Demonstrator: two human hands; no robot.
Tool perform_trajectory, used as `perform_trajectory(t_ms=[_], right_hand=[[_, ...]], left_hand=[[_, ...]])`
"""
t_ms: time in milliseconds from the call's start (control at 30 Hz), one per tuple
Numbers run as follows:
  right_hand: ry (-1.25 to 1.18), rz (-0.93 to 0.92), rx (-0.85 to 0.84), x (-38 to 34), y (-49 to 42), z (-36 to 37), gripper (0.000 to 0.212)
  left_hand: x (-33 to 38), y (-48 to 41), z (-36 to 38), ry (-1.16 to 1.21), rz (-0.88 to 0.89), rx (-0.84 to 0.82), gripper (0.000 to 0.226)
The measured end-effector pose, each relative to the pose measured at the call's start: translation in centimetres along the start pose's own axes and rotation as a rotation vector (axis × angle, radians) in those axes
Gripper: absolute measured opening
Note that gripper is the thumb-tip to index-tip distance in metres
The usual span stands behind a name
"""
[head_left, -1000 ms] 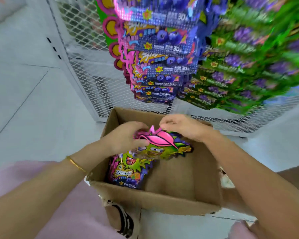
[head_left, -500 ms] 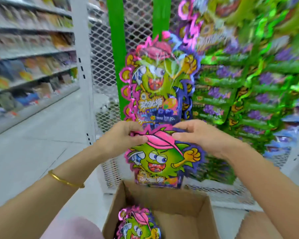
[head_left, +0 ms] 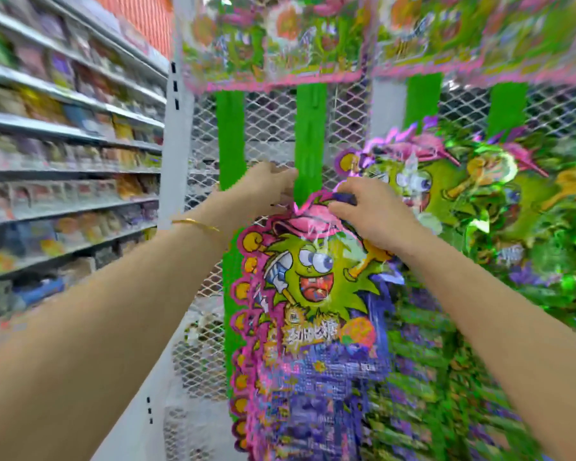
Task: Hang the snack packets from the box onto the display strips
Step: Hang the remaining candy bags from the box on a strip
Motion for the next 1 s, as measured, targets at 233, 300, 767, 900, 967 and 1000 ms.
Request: perform_trajectory(t_ms=[233, 300, 767, 900, 967, 1000], right_hand=[[0.103, 0.040, 0.048, -0.3, -2.7, 0.7, 0.020], [0.145, 0.043, 0.092, -0.6, -2.9, 0.6, 0.025], [0.289, 0.040, 0.063, -1.0, -1.6, 1.6, 0.025], [0.266, 0.045, 0.075, -1.1, -0.2, 1.7, 0.026], [0.309, 0.046, 0.158, -1.5, 0.9, 0.9, 0.027], [0.347, 0.017, 0.250, -1.8, 1.8, 0.4, 0.029]], left_hand=[[-1.2, -2.7, -0.6, 0.007, 0.009, 0.076, 0.018], [-1.2, -2.7, -0.6, 0.014, 0.000, 0.073, 0.019], [-1.9, -1.2, -0.3, 0.248, -0.072, 0.152, 0.034], [-1.3, 0.5, -0.3, 0.086, 0.083, 0.167, 0.027], [-1.4, 2.6, -0.7, -0.044, 0.213, 0.252, 0.031], [-1.8, 4.0, -0.9, -0.085, 0.275, 0.297, 0.034]])
Point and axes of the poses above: each hand's wrist, its own y-axis away from the middle knuckle, its own z-axis out of the palm, x = y × z, the point moved 6 cm from there along -y, towards the middle knuckle, and after that the axes turned 10 degrees about y, right-handed, at the moved point
